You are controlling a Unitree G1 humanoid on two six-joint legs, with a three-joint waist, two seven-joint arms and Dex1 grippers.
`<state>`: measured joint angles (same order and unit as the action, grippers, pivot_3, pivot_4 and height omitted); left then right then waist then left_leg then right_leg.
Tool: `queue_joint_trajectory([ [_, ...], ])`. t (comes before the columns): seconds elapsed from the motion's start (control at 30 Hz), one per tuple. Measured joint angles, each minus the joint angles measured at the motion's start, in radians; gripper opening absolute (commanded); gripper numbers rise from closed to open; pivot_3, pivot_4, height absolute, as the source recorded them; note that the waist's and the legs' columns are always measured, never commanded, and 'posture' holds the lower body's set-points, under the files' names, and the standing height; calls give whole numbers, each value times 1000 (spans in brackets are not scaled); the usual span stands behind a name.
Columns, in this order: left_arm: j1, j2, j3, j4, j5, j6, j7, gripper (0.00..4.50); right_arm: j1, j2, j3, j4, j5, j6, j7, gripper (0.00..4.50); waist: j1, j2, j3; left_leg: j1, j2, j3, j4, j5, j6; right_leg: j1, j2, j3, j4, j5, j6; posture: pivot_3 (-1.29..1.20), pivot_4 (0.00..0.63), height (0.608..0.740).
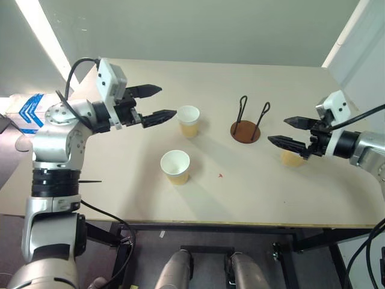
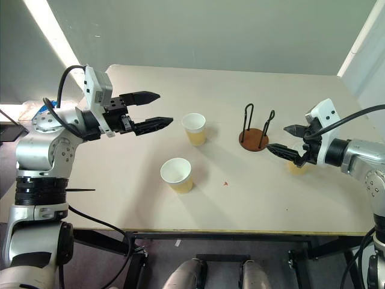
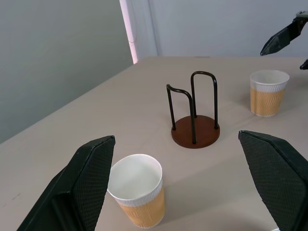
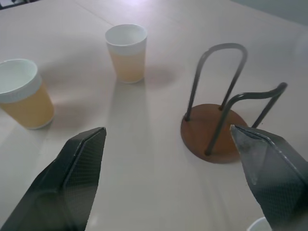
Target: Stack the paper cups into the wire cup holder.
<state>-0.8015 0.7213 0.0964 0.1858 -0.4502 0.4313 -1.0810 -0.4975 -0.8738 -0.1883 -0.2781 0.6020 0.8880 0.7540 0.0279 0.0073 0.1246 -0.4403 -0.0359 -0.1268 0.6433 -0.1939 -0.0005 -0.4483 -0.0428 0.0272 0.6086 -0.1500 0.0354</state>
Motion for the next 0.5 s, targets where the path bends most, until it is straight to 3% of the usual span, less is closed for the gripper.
queue_joint_trajectory([
  [0.2, -4, -12, 0, 20, 3, -16, -1, 4500, -70, 18, 16, 56, -43, 63, -103, 4436, 0, 0, 0, 0, 0, 0, 1, 0, 0, 0, 0, 0, 1, 1, 1, 0, 150, 740],
  [0.5, -23, -26, 0, 44, 20, -38, -3, 4500, -171, 63, 129, 148, -79, 125, -115, 4436, 0, 0, 0, -1, 0, 0, 1, -1, 1, 0, 0, 0, 0, 1, 1, 0, 150, 740],
])
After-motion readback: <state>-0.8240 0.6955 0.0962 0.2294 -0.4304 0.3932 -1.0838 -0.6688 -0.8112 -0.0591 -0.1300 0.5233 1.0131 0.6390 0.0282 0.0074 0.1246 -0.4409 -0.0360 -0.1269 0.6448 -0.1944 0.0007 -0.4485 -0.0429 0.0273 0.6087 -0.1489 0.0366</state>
